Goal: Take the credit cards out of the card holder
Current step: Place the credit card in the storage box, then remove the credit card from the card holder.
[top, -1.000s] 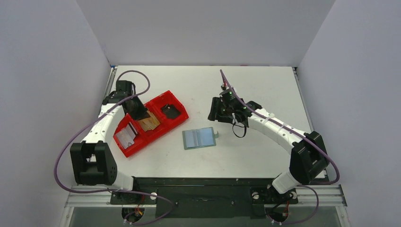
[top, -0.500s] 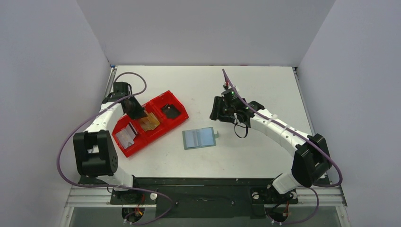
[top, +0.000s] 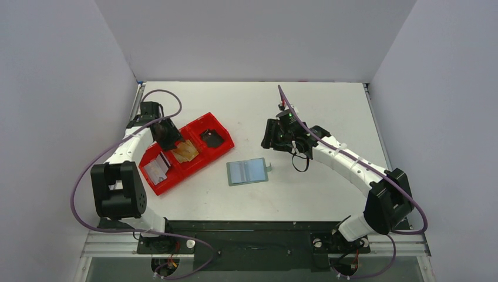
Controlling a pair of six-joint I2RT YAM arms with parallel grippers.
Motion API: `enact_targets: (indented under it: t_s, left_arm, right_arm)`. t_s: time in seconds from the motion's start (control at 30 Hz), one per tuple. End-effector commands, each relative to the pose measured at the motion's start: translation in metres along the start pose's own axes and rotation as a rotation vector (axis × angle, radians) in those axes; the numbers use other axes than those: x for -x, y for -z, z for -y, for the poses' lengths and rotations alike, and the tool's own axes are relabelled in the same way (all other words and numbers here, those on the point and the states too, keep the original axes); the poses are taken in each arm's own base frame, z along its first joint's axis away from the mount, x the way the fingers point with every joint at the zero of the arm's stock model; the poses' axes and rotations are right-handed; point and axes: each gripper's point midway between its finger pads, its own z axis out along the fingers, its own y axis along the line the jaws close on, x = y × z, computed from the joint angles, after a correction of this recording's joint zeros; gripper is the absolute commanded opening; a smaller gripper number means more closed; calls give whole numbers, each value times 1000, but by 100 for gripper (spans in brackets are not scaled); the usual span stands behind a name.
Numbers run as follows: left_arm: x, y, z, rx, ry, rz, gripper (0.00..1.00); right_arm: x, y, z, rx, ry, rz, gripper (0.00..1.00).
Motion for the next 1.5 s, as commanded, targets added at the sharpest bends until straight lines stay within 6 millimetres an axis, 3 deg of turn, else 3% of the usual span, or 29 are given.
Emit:
enact_targets:
  t_s: [0.0, 0.4, 0.6, 0.73, 1.03, 1.2, 1.47]
  left_arm:
    - [28, 30, 16, -33, -37, 109, 45]
    - [36, 63, 34, -17, -99, 190, 48]
    - [25, 73, 61, -41, -174, 196, 48]
    - [9, 76, 85, -90, -226, 177, 48]
    - [-53, 63, 132, -211, -347, 50, 48]
    - [-72, 58, 134, -231, -371, 8, 48]
    - [-79, 57, 126, -223, -389, -11, 48]
  right_arm:
    - [10, 3, -3, 2, -4, 33, 51]
    - [11, -6, -4, -7, 0, 20, 51]
    - [14, -9, -6, -10, -5, 22, 51]
    - [13, -14, -6, -20, -11, 17, 51]
    - [-1, -32, -8, -55, -1, -22, 51]
    - [-17, -43, -14, -79, 30, -48, 51]
    - [-42, -62, -23, -106, 82, -94, 51]
